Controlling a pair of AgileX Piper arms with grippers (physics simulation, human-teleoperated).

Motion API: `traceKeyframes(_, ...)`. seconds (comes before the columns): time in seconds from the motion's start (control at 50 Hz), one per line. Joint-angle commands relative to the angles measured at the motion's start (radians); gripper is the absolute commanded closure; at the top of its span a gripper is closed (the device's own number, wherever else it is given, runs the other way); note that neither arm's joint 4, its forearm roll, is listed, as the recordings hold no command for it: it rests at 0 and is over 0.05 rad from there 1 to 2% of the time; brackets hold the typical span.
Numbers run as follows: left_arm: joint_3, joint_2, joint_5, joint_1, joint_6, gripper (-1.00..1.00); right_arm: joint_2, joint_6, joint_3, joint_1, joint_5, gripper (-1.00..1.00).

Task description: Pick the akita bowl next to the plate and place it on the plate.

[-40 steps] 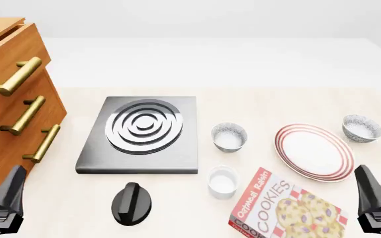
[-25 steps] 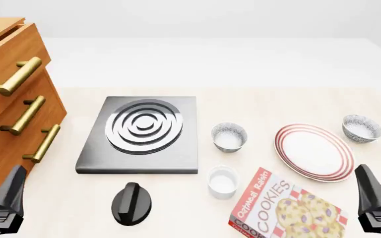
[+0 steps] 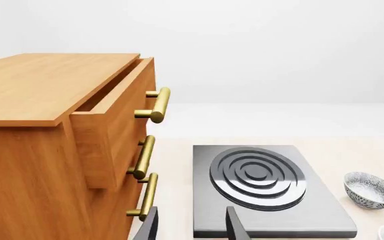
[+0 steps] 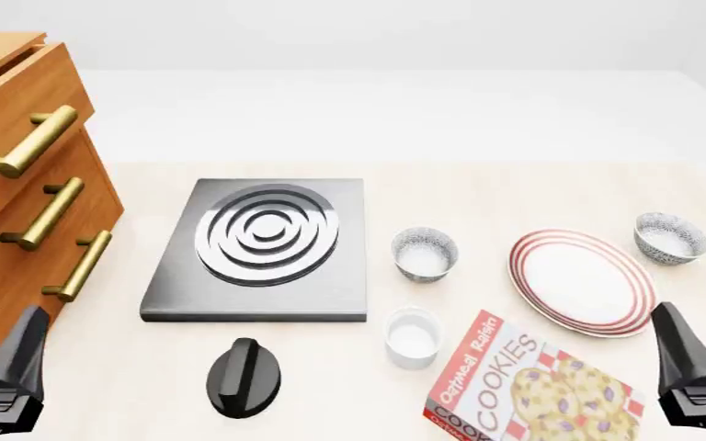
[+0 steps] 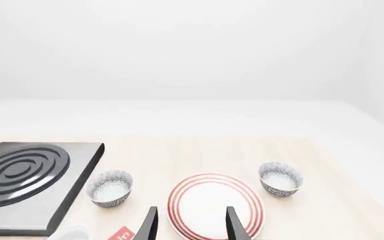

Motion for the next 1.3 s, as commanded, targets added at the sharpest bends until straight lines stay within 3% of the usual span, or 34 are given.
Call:
traceKeyframes(0.02,0.000,0.000,0.000,0.000,0.000,-1.00,0.072,0.021,-0.025,-0.008,-0.039,-1.00)
traceKeyframes(0.08,0.000,0.000,0.000,0.000,0.000,-1.00,0.088,0.025,-0.027,-0.008,-0.050,-1.00)
traceKeyframes(0.24,0.000,0.000,0.000,0.000,0.000,-1.00,0.321,0.044,-0.105,-0.047,-0.142,-1.00)
traceKeyframes(0.42,0.000,0.000,0.000,0.000,0.000,-1.00,0.485,0.053,-0.154,-0.056,-0.219,-1.00)
traceKeyframes(0.66,0.000,0.000,0.000,0.000,0.000,-1.00,0.724,0.021,-0.214,-0.088,-0.343,-1.00)
traceKeyframes(0.7,0.000,0.000,0.000,0.000,0.000,-1.00,0.820,0.009,-0.224,-0.098,-0.412,-1.00)
traceKeyframes(0.82,0.000,0.000,0.000,0.000,0.000,-1.00,0.881,-0.001,-0.250,-0.120,-0.434,-1.00)
traceKeyframes(0.9,0.000,0.000,0.000,0.000,0.000,-1.00,0.980,-0.014,-0.264,-0.139,-0.503,-1.00)
traceKeyframes(1.3,0.000,0.000,0.000,0.000,0.000,-1.00,1.126,-0.073,-0.420,-0.252,-0.469,-1.00)
